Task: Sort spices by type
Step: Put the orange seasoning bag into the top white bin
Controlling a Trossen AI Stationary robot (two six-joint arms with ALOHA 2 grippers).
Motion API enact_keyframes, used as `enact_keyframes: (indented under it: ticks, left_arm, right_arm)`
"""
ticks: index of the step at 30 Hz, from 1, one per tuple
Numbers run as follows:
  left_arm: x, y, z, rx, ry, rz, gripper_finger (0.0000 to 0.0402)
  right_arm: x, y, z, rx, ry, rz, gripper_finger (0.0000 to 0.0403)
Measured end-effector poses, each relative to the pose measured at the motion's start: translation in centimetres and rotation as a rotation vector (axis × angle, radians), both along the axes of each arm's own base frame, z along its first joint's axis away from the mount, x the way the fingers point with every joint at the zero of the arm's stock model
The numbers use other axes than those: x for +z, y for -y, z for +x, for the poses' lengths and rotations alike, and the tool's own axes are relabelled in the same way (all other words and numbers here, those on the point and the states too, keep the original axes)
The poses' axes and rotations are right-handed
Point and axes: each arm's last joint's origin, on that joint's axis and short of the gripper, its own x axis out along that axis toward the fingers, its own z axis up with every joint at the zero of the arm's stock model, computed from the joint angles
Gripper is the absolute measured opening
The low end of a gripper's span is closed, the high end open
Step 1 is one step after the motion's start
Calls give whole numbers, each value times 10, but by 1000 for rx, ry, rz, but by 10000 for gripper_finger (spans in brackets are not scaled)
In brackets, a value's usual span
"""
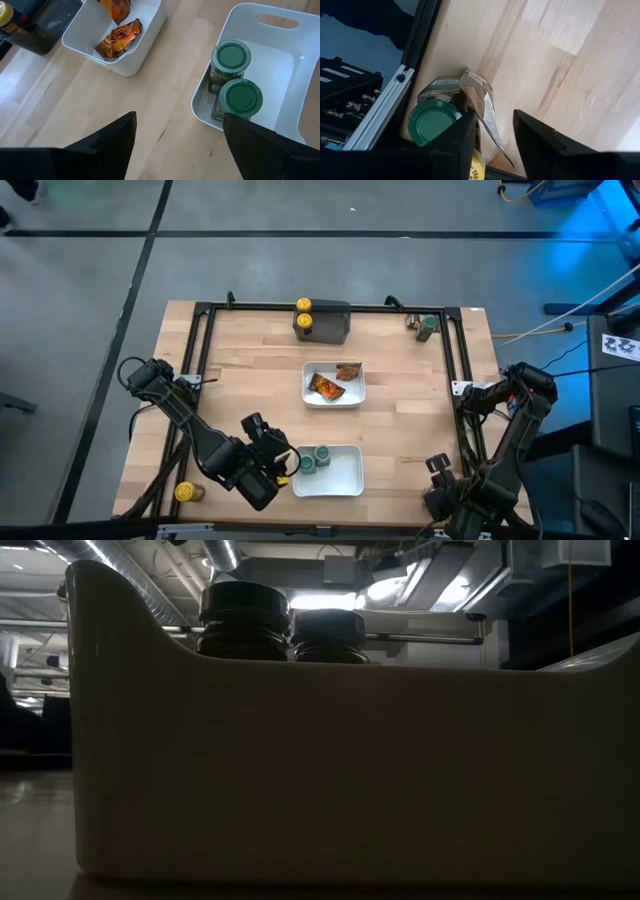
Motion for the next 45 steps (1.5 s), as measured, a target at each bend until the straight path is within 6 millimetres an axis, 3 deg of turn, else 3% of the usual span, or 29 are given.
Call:
enact_keyframes:
  ticks: [8, 20, 26, 32, 37, 45]
  left_arm:
    - [0, 0, 0, -1, 1, -1, 280]
    - [0, 0, 0, -1, 1, -1, 280]
    - [0, 0, 0, -1, 1, -1, 280]
    - [0, 0, 0, -6, -1, 2, 280]
    - [0, 0, 0, -7, -2, 2, 280]
    - [0, 1, 0, -20, 2, 1, 280]
  right_arm:
    - [0, 0, 0, 6, 10, -6, 88]
    - [-19, 4, -3, 10, -45, -22, 78]
    - [-19, 4, -2, 23, -30, -23, 13]
    - [-17, 8, 4, -1, -39, -21, 7]
    - [5, 19, 21, -57, -47, -40, 7]
    - [66, 56, 51, -83, 74, -181, 3]
